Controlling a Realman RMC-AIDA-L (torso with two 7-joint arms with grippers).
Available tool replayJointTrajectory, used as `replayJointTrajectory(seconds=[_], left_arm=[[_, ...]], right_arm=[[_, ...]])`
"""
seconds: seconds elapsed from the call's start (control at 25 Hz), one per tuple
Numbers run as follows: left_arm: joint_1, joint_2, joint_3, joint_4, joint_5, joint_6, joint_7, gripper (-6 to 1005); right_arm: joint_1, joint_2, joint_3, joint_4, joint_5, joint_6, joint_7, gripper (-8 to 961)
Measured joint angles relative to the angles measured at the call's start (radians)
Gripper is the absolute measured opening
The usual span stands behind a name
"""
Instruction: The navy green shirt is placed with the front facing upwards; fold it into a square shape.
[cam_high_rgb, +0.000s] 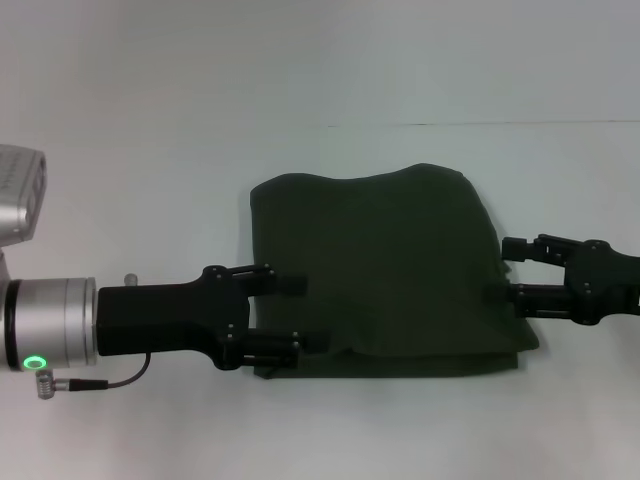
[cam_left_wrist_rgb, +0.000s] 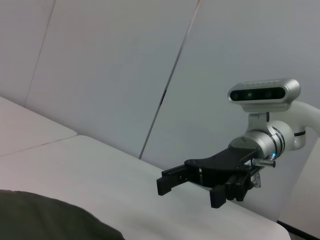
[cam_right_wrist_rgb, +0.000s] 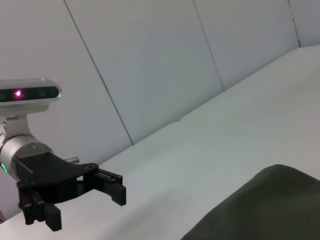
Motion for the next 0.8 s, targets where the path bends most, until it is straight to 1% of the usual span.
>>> replayJointTrajectory(seconds=[0.16, 0.48, 0.8], left_arm=[[0.0, 0.0, 0.004, 0.0, 0.0, 0.0, 0.0, 872], [0.006, -0.002, 0.007, -0.002, 0.0, -0.004, 0.002, 873], [0.01, -0.006, 0.007, -0.005, 0.0, -0.012, 0.009, 873]], right_arm=[[0.006, 0.001, 0.0, 0.002, 0.0, 0.0, 0.0, 937], [0.009, 0.01, 0.0, 0.002, -0.001, 0.003, 0.0, 937], [0.009, 0.026, -0.001, 0.003, -0.003, 0.013, 0.0, 937]])
